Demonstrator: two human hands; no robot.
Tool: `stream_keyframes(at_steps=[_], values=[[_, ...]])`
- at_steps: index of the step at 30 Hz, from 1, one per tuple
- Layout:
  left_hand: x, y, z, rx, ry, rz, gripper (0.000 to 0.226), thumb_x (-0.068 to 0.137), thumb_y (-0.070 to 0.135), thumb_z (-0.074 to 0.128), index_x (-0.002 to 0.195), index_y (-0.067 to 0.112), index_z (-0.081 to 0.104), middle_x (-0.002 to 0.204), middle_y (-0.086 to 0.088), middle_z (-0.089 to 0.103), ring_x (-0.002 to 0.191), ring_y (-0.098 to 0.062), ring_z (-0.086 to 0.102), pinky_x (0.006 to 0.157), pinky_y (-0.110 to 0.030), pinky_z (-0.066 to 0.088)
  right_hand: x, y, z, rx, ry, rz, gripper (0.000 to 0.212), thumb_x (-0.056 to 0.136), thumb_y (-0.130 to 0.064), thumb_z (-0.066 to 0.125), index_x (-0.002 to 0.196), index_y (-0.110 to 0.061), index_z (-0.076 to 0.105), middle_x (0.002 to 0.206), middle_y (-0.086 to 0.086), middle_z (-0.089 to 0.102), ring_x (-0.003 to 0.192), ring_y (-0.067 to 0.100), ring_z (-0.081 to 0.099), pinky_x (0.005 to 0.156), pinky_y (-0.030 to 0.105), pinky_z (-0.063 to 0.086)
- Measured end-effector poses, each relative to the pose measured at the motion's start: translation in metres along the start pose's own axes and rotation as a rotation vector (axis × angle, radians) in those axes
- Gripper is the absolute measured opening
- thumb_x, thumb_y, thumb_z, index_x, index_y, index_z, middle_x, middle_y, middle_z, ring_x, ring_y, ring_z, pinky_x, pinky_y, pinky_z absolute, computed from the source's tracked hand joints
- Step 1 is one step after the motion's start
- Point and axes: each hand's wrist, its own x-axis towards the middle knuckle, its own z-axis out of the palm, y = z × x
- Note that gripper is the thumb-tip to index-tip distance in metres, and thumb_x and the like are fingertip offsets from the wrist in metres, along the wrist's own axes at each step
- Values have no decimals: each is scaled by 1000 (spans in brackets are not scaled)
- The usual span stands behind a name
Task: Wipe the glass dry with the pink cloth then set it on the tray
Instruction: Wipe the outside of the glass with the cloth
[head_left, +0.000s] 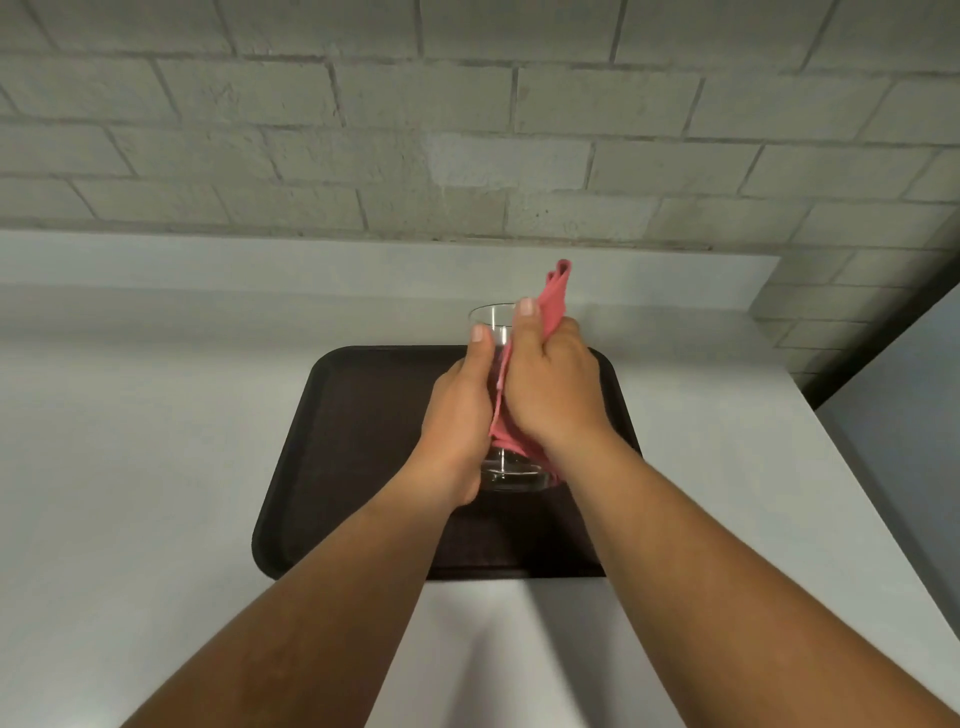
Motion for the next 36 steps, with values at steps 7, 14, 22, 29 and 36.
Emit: stream_keyframes(at_steps=[7,14,22,29,36], values=[[8,13,-4,-141,18,-46,74,104,73,39,94,18,88,96,-14,88,87,-29,86,67,-38,68,-6,10,-4,207,-162,193,65,101,-69,23,113,-25,69,112,6,76,104,23,73,100,48,55],[20,6,-4,107,67,53,68,94,81,42,75,29,81,74,3,80,79,-16,78,82,-42,59,-25,11,11,-23,-32,-50,58,104,-58,35,138,-12,45,124,5,63,111,23,65,88,35,54],[14,1,0,-15,8,47,70,110,65,36,94,17,84,86,-4,87,82,-17,85,65,-27,65,13,-2,-5,71,-13,36,73,100,-69,21,106,-14,68,92,5,73,85,18,70,76,35,55],[23,12,0,-87,54,-67,78,104,74,39,80,20,90,82,-8,86,78,-25,85,60,-32,65,-5,12,1,65,-123,71,64,103,-64,26,128,-18,61,110,-3,70,99,16,67,82,29,50],[22,4,-4,115,43,39,76,97,79,36,111,20,82,106,-10,85,105,-25,82,94,-47,64,-4,5,9,-47,-44,-41,59,102,-63,32,130,-14,49,116,4,67,99,19,68,80,36,55]])
